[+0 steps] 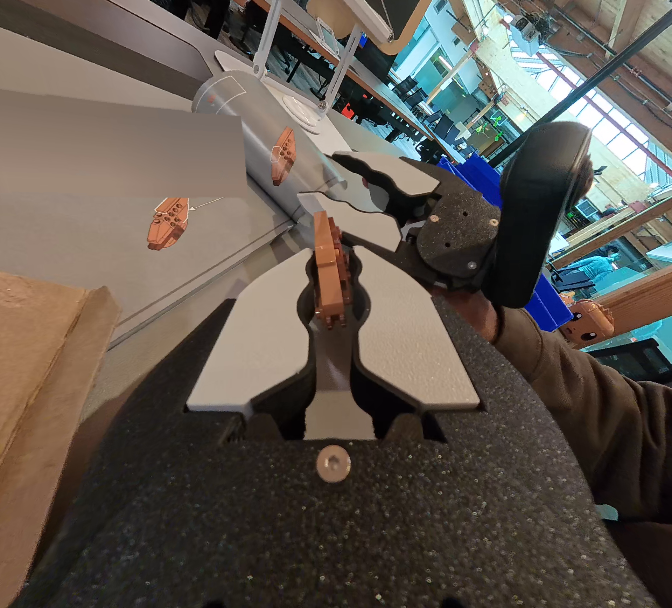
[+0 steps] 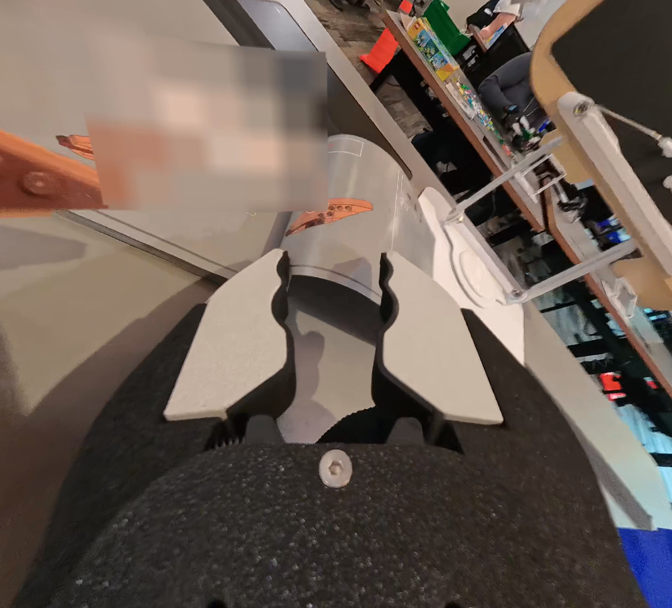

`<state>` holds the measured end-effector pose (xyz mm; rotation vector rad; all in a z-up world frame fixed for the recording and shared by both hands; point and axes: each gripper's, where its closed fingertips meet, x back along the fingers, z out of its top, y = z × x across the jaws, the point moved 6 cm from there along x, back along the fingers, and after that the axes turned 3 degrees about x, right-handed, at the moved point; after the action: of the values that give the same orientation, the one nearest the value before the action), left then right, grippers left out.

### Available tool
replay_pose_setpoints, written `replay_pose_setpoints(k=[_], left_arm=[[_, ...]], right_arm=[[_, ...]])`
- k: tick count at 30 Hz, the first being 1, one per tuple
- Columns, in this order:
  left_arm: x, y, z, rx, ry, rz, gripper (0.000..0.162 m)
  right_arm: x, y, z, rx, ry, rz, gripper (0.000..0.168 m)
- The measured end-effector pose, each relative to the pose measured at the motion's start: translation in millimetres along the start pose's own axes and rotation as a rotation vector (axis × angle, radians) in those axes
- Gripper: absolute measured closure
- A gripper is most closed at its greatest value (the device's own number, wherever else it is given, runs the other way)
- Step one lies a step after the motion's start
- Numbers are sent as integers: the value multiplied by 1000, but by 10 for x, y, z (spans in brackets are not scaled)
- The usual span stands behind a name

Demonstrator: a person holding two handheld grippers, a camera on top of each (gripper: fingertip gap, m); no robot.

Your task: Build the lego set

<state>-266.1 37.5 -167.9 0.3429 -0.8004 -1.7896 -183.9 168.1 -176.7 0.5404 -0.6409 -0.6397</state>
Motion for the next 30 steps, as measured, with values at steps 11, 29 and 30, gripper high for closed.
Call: replay_pose_setpoints(k=[11, 29, 30], left_arm=[[-169, 281, -531, 14, -405, -77, 146], [-81, 324, -148, -230, -287, -18, 120], [-101, 335, -73, -254, -284, -3, 120]], right_arm=[[-45, 242, -177, -276, -2, 178, 110], [-78, 307, -189, -266, 42, 161, 110], [-78, 315, -192, -268, 41, 157, 110]])
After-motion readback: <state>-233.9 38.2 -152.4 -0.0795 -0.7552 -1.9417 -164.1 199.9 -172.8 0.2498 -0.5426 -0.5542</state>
